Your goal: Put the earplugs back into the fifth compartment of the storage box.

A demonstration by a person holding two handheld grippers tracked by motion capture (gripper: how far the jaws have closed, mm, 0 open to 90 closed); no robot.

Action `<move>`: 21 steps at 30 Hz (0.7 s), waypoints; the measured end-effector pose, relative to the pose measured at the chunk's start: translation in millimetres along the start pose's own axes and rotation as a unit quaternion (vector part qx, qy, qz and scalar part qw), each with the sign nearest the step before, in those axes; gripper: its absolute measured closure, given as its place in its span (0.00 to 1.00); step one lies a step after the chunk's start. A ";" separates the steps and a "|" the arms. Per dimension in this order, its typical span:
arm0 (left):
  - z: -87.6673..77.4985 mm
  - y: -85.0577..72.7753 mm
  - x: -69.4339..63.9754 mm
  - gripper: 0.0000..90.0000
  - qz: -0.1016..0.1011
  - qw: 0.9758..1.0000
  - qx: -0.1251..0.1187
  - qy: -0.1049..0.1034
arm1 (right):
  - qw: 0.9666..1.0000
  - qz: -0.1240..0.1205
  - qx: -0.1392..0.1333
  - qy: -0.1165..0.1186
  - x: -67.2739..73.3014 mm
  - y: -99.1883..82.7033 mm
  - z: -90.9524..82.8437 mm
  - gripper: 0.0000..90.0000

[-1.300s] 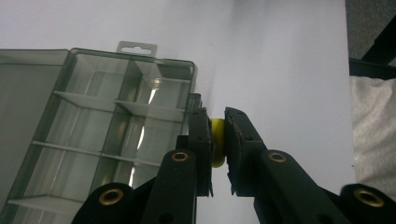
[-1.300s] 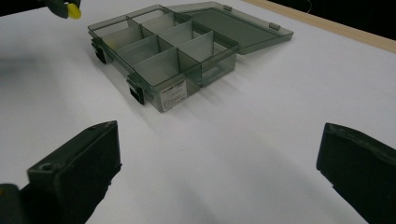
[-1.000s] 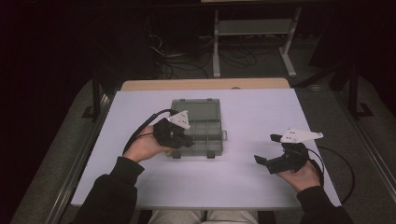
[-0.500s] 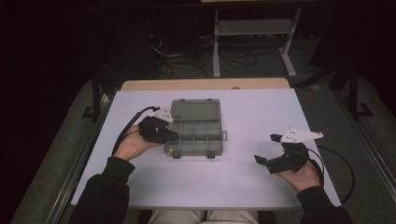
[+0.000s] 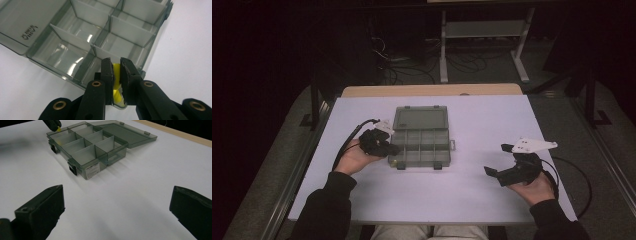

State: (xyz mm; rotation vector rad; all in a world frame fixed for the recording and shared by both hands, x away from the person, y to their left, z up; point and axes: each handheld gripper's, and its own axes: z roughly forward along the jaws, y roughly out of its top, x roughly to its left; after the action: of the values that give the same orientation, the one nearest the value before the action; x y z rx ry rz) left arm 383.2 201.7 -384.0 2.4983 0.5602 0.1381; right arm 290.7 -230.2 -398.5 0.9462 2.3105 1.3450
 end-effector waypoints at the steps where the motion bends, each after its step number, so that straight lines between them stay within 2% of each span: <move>1: 2.0 -0.4 -0.1 0.90 -0.002 1.000 0.001 -0.002 | 1.000 0.000 0.000 0.000 0.1 0.0 0.0 0.00; 4: 5.9 -1.7 0.8 0.90 -0.003 1.000 0.006 -0.002 | 1.000 0.000 0.001 0.000 0.0 0.0 -0.1 0.00; 7: 6.7 -3.8 1.4 0.88 -0.013 1.000 0.003 0.006 | 1.000 0.001 -0.001 0.000 -0.3 0.0 -0.3 0.00; 9: 4.9 -5.7 2.4 0.75 -0.023 1.000 -0.013 0.009 | 1.000 0.000 -0.001 0.000 -0.3 0.1 -0.3 0.00; 15: -4.4 -11.4 2.4 0.48 -0.027 0.998 -0.054 0.022 | 1.000 0.000 -0.001 0.000 -0.3 0.0 -0.2 0.00; 19: -16.6 -15.0 1.6 0.36 -0.029 0.994 -0.100 0.028 | 1.000 0.000 0.000 0.000 -0.3 0.0 -0.1 0.00; 21: -22.5 -17.2 1.1 0.30 -0.034 0.992 -0.122 0.022 | 1.000 0.000 -0.001 0.000 -0.3 0.1 -0.2 0.00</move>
State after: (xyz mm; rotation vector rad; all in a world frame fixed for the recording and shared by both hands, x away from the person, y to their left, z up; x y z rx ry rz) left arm 373.1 226.6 -374.8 2.2411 0.6084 0.2220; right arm 290.8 -230.4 -398.4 0.9465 2.3086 1.3465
